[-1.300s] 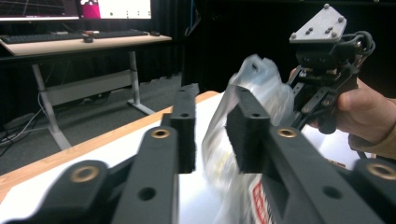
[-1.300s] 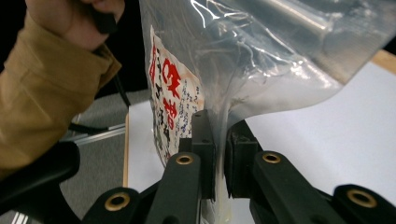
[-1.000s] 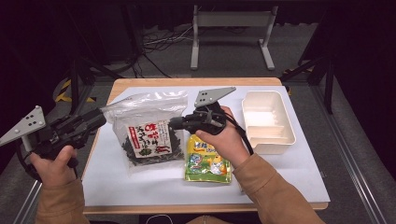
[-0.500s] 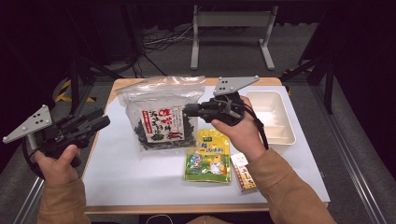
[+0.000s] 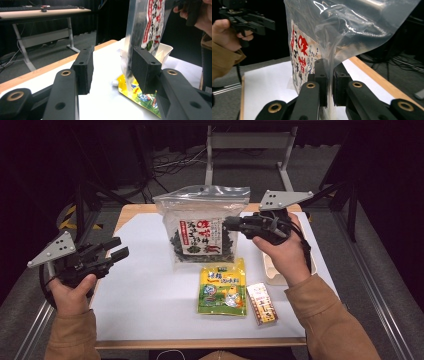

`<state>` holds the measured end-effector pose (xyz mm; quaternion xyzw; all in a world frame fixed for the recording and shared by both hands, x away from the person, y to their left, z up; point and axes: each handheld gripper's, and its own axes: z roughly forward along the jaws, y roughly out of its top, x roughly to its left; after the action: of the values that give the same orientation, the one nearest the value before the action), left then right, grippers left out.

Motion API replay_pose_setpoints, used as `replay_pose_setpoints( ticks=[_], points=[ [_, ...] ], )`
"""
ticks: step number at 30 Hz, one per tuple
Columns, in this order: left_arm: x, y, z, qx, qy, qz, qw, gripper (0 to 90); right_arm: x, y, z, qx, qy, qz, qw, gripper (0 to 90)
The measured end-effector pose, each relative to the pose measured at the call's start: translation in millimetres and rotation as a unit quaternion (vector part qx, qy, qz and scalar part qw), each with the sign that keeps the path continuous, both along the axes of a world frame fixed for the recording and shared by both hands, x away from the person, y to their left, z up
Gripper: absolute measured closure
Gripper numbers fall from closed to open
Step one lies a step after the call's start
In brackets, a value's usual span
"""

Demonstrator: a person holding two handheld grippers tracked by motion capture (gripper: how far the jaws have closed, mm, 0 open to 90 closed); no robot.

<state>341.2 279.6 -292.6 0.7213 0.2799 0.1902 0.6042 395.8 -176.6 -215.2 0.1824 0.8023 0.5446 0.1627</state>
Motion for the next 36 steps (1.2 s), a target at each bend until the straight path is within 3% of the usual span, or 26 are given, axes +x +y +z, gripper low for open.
replay_pose_setpoints(
  ticks=[14, 22, 29, 36],
  points=[
    [11.3, -11.9, -12.7, 0.036, 0.013, 0.004, 0.9992, 47.6, 3.3, -42.3, 10.5, -0.005, -0.021, -0.057, 0.9982, 84.8],
    [20.1, -12.2, -23.8, 0.041, 0.029, 0.005, 0.9987, 44.0, 8.8, -66.9, 14.0, -0.013, -0.035, -0.093, 0.9949, 84.8],
    [25.2, -14.0, -33.0, 0.037, 0.018, 0.009, 0.9991, 41.7, 14.9, -86.7, 15.0, -0.009, -0.038, -0.119, 0.9921, 84.8],
    [29.5, -14.4, -39.3, 0.045, 0.034, 0.013, 0.9983, 37.0, 19.9, -103.0, 13.2, -0.012, -0.050, -0.137, 0.9892, 84.7]
  ],
)
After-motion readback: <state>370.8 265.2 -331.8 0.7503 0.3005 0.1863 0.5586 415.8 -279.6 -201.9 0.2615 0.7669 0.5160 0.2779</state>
